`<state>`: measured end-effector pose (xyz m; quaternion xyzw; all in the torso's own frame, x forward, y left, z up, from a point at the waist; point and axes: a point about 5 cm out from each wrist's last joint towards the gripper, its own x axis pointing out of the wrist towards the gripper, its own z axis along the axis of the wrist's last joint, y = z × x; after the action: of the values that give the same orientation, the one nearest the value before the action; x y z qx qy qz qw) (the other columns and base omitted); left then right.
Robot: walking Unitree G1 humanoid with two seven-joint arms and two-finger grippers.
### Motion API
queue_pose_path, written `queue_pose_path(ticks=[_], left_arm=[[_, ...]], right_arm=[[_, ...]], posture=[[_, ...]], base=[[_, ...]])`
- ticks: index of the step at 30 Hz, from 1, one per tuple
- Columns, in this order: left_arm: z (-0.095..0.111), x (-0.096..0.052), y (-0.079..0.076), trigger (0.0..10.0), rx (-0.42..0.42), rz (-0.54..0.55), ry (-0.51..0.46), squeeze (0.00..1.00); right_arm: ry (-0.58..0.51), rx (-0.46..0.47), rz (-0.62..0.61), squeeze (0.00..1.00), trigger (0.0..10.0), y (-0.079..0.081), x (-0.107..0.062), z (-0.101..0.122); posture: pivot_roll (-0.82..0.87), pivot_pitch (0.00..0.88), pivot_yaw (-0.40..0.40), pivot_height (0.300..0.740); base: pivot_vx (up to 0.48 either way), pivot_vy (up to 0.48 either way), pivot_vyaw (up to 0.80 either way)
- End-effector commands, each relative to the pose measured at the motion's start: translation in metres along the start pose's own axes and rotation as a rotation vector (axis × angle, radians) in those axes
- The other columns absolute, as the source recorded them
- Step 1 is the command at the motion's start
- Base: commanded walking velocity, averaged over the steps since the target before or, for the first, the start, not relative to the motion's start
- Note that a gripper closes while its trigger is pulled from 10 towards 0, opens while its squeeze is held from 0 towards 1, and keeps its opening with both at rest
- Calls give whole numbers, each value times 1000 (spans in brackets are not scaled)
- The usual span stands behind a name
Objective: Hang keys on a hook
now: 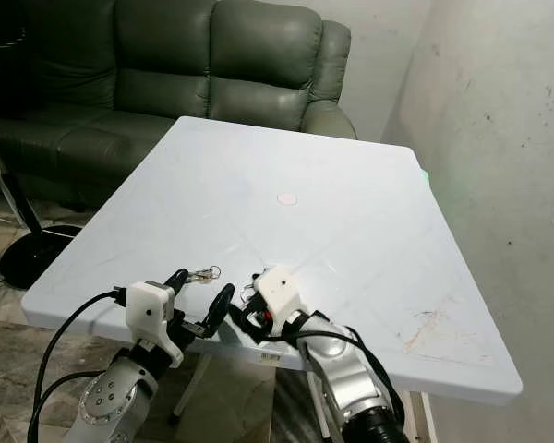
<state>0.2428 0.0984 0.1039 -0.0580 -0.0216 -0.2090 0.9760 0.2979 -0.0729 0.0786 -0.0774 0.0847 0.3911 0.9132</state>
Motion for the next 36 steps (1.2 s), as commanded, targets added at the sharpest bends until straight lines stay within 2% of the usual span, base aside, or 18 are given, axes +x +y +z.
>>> queue_pose_path(ticks=[1,7,9,14,26,27,28,29,30,35,36], left_arm=[[4,-1,-1,10000,6,-1,-15,0],[4,-1,-1,10000,5,4,-15,0],[5,0,-1,10000,5,5,-16,0],[5,1,-1,10000,4,7,-17,0],[7,2,0,10000,5,8,-23,0],[7,2,0,10000,5,8,-23,0],[7,2,0,10000,5,7,-24,0],[7,2,0,10000,5,7,-24,0],[7,2,0,10000,6,7,-24,0],[7,3,0,10000,7,7,-24,0],[7,3,0,10000,7,7,-24,0]], right_arm=[[2,4,-25,0,10000,-2,0,4],[19,30,-89,0,10000,-4,5,5],[30,51,-160,0,10000,-8,9,6],[39,85,-228,0,10000,-13,12,8],[104,75,-305,0,10000,-21,11,3],[109,71,-304,0,8941,-21,11,2],[122,71,-305,0,6157,-22,10,0],[127,73,-305,0,6157,-22,10,-1],[123,68,-306,0,78,-23,10,-1],[130,63,-302,0,0,-23,9,-2],[136,56,-292,0,314,-23,9,-2]], posture=[[64,19,-109,740],[64,27,-109,740],[65,28,-110,740],[66,29,-110,740],[64,27,-109,740],[64,27,-109,740],[62,27,-109,740],[62,27,-109,740],[62,27,-109,740],[62,27,-109,740],[59,27,-107,740]], base=[[0,0,0],[0,0,0],[0,0,0],[0,0,0],[0,0,0],[0,0,0],[0,0,0],[0,0,0],[0,0,0],[0,0,0],[0,0,0]])
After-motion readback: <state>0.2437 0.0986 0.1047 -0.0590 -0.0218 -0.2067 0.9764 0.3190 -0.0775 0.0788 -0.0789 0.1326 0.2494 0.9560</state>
